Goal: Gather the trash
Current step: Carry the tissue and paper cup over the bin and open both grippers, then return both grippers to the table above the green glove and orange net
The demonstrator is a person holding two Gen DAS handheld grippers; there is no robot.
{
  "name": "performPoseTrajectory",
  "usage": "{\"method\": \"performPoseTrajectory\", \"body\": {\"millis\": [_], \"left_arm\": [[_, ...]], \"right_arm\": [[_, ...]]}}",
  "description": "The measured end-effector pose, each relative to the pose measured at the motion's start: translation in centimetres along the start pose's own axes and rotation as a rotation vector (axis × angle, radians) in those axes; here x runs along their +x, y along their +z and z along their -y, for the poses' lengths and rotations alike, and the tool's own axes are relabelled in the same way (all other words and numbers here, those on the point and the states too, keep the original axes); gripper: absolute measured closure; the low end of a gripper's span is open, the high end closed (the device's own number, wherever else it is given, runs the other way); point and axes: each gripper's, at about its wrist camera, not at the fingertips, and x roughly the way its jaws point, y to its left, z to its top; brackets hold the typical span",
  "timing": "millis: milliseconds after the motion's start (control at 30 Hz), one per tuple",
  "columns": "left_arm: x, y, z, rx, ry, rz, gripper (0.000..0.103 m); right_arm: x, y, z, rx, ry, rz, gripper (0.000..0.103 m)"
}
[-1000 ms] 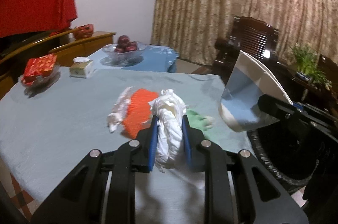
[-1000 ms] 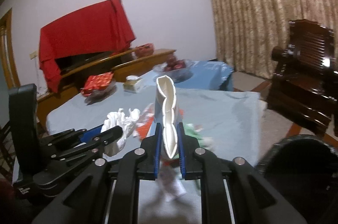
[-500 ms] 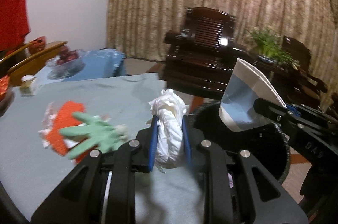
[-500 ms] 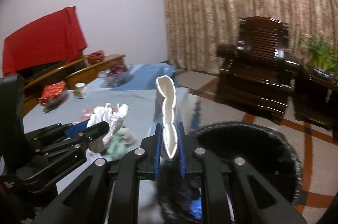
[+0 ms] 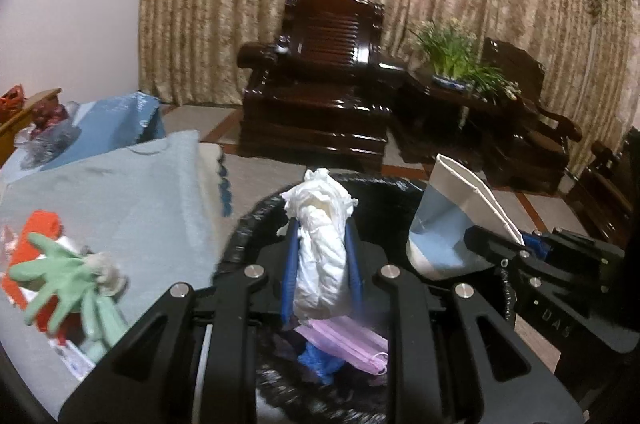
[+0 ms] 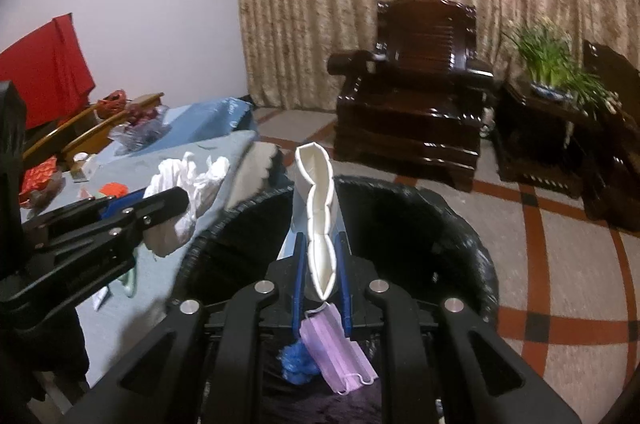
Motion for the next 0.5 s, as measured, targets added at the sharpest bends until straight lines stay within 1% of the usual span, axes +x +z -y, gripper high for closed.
{"method": "performPoseTrajectory", "body": {"millis": [100,133,167,200,233,300,367,433,500], "left_arm": [[1.6,-0.2,0.6,0.001,-0.019,-0.028,0.081],[2.1,-0.4,0.6,-0.002,-0.032,-0.041,0.080],[2.4,-0.4,0.6,-0.005,-0.040,-0.050,0.076],[2.7,-0.4,0.4,-0.010,-0.046,-0.059,0.074],[3.0,-0.5,0.3,-0.019,-0.057,-0.066,0.071],[3.2,-0.6,-0.1,-0.029,-0.069,-0.074,0.066],[3.0,-0.8,-0.5,-0.035,-0.070,-0.072,0.053],[2.7,-0.8,-0.9,-0.044,-0.071,-0.069,0.044],[2.4,-0.7,-1.4,-0.049,-0.060,-0.060,0.042]], "right_arm": [[0.5,-0.5,1.1,0.017,-0.013,-0.017,0.088],[0.6,-0.5,1.3,0.021,-0.016,-0.021,0.086],[0.7,-0.6,1.4,0.023,-0.019,-0.025,0.086],[0.9,-0.7,1.6,0.025,-0.023,-0.034,0.084],[1.0,-0.8,1.7,0.025,-0.027,-0.039,0.083],[1.2,-1.1,1.9,0.028,-0.034,-0.049,0.078],[1.3,-1.3,2.2,0.030,-0.040,-0.058,0.074],[1.4,-1.4,2.2,0.033,-0.044,-0.063,0.071],[1.4,-1.4,2.3,0.035,-0.047,-0.065,0.061]]}}
